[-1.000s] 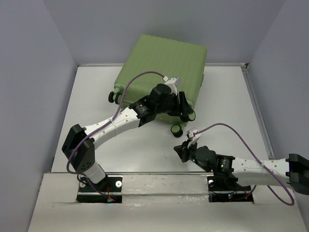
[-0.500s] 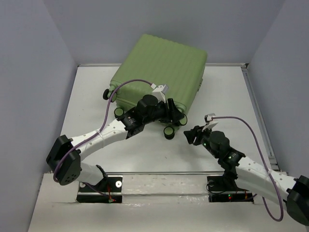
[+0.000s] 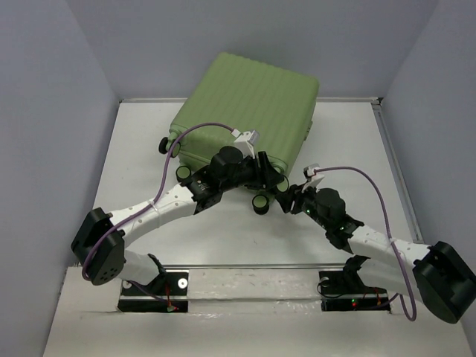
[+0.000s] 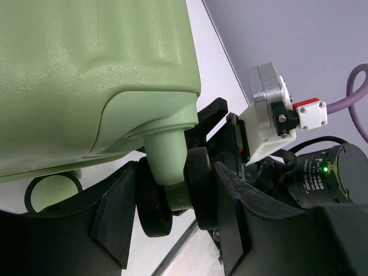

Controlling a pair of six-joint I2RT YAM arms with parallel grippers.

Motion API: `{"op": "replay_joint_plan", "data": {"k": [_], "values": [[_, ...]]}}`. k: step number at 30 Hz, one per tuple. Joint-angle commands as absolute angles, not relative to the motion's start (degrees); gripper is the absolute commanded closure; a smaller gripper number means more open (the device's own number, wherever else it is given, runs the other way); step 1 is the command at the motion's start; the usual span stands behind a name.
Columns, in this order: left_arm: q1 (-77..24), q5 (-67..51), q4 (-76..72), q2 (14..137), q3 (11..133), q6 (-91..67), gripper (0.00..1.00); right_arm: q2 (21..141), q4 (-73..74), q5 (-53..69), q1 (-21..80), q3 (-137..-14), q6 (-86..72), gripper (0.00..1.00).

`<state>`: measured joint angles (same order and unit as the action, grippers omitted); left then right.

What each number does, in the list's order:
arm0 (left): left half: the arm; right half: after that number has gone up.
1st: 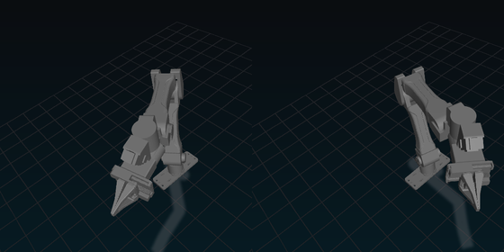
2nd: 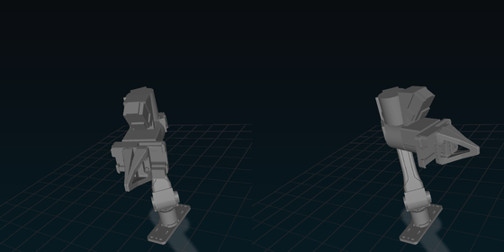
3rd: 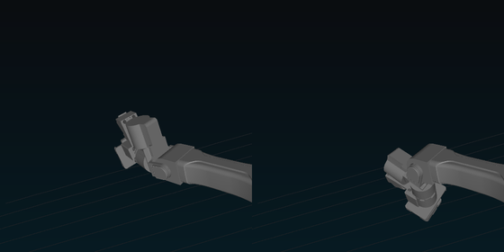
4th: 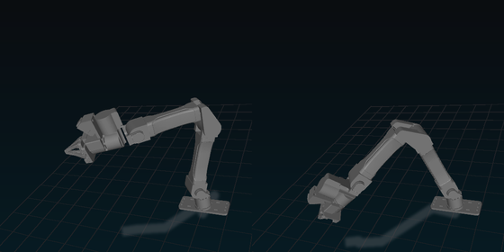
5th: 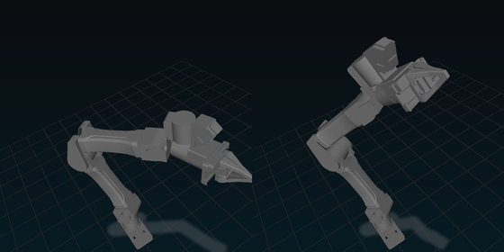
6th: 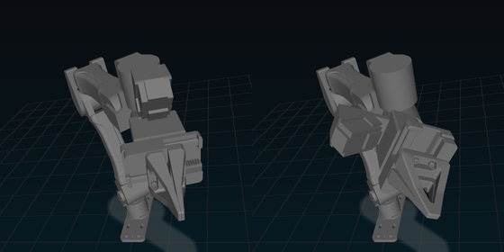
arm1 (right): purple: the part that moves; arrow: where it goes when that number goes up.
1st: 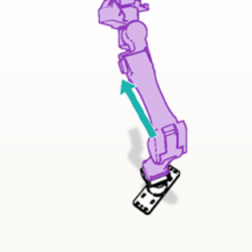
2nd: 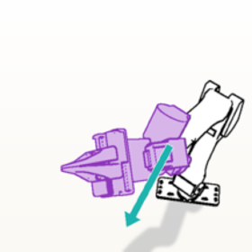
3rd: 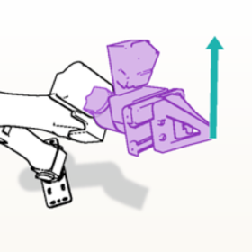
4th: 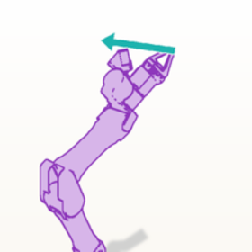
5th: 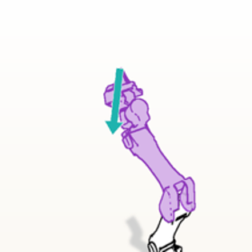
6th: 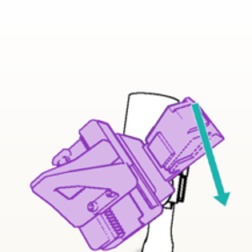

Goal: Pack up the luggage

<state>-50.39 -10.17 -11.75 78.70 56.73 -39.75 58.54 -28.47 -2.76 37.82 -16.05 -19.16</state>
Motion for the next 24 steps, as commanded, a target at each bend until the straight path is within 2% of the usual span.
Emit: {"op": "replay_joint_plan", "data": {"k": [1, 5, 7, 15, 17, 19, 24], "values": [[-51.94, -17.93, -28.74, 74.00, 58.62, -40.69, 0.94, 60.72, -39.89, -3.77, 37.27, -17.49, -17.67, 0.50], [-52.03, -18.02, -28.83, 74.44, 58.89, -40.69, 0.94, 63.19, -44.46, -3.52, 36.74, -17.75, -17.58, 0.56], [-52.03, -18.19, -28.83, 74.62, 58.80, -40.87, 0.94, 63.98, -45.87, -4.39, 36.74, -17.93, -17.67, 0.63], [-52.12, -18.81, -28.83, 74.53, 59.32, -41.13, 0.94, 65.04, -51.41, -10.71, 36.74, -16.61, -17.49, 0.74], [-52.12, -18.81, -28.83, 74.36, 59.50, -41.13, 0.94, 65.74, -53.34, -11.51, 36.74, -16.26, -17.49, 0.80], [-52.12, -18.81, -28.74, 74.36, 59.76, -41.13, 0.94, 67.23, -54.75, -11.08, 36.74, -16.08, -17.49, 0.92], [-52.12, -19.25, -28.92, 75.85, 62.04, -41.31, 0.94, 67.50, -61.25, -5.98, 36.74, -12.75, -21.25, 0.93]]}}
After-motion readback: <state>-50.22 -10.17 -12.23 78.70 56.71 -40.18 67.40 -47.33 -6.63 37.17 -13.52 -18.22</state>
